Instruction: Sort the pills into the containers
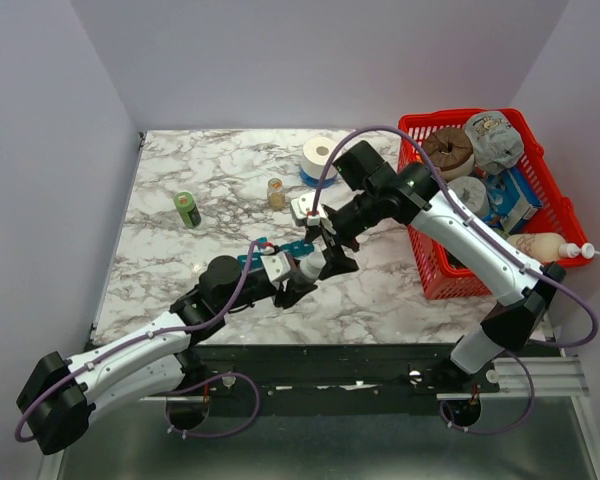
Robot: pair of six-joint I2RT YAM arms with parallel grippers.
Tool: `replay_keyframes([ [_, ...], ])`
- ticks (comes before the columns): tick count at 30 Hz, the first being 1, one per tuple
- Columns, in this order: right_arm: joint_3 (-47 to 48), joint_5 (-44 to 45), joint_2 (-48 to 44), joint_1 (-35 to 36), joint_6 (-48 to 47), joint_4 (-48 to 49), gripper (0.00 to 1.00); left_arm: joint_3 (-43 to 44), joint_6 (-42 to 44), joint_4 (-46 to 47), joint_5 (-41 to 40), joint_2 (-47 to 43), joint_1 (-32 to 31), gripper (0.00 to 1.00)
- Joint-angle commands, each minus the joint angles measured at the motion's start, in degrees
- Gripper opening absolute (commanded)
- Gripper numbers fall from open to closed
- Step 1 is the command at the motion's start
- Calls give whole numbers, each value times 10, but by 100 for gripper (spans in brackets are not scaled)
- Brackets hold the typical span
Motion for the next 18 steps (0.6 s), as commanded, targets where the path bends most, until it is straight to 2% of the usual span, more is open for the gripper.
replay_keyframes([
  [1,16,-17,-26,-7,131,63,92,-10,-7,1,-15,-16,0,0],
  [4,-30,3,-61,-17,250,150,100,-8,-11,-3,-26,-20,0,0],
  [7,-95,28,-83,-17,328,207,100,-7,-17,-2,-43,-24,0,0],
  [13,-138,80,-69,-17,387,212,98,2,-19,-3,-62,-15,0,0],
  [18,-136,87,-53,-17,411,226,95,5,-33,-3,-65,-8,0,0],
])
